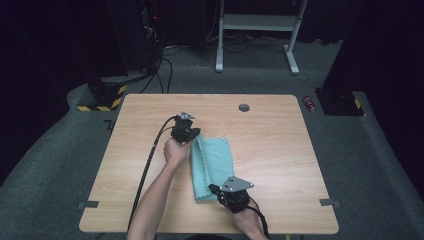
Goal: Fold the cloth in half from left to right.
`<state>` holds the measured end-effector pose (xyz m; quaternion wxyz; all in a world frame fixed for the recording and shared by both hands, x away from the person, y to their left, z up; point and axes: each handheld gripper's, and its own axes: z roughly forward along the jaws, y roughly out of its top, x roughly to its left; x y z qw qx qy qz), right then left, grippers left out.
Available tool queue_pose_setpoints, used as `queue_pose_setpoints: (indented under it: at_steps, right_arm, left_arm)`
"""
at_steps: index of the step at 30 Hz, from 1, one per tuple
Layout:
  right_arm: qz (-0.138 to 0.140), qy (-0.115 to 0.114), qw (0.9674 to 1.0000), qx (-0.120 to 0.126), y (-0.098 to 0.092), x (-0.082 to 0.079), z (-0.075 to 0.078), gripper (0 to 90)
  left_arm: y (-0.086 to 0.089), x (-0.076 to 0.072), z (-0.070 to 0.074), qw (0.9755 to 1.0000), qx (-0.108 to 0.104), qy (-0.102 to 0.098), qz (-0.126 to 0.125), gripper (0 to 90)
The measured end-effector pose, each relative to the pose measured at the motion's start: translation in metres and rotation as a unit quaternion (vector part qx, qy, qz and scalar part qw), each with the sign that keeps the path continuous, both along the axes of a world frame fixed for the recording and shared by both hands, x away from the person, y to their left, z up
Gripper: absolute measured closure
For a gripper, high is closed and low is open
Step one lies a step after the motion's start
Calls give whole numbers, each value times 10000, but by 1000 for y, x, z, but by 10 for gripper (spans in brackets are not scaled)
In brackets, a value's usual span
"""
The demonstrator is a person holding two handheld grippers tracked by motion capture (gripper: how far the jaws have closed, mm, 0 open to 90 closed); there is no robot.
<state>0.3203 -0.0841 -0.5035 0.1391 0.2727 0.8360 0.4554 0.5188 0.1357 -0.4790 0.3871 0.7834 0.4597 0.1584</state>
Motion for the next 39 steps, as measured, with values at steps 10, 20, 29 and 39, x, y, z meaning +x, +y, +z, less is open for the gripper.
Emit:
queue_pose_setpoints:
  at_steps: [10,20,29,39]
  right_arm:
    - [-63,-22,9999,-85,-8,-3,-3,900]
    - [-190,-20,9998,-78,-20,-4,-6,900]
    - [-312,92,9994,-82,-28,-4,-10,900]
    - [-354,117,9993,-77,-36,-6,-10,900]
  left_arm:
    - [-12,1,-1,10000,-27,-15,-94,898]
    - [-25,4,-6,9998,-35,21,-197,898]
    - [-37,6,-8,9996,36,9,-288,897]
    - [-55,9,-4,9989,95,28,-460,897]
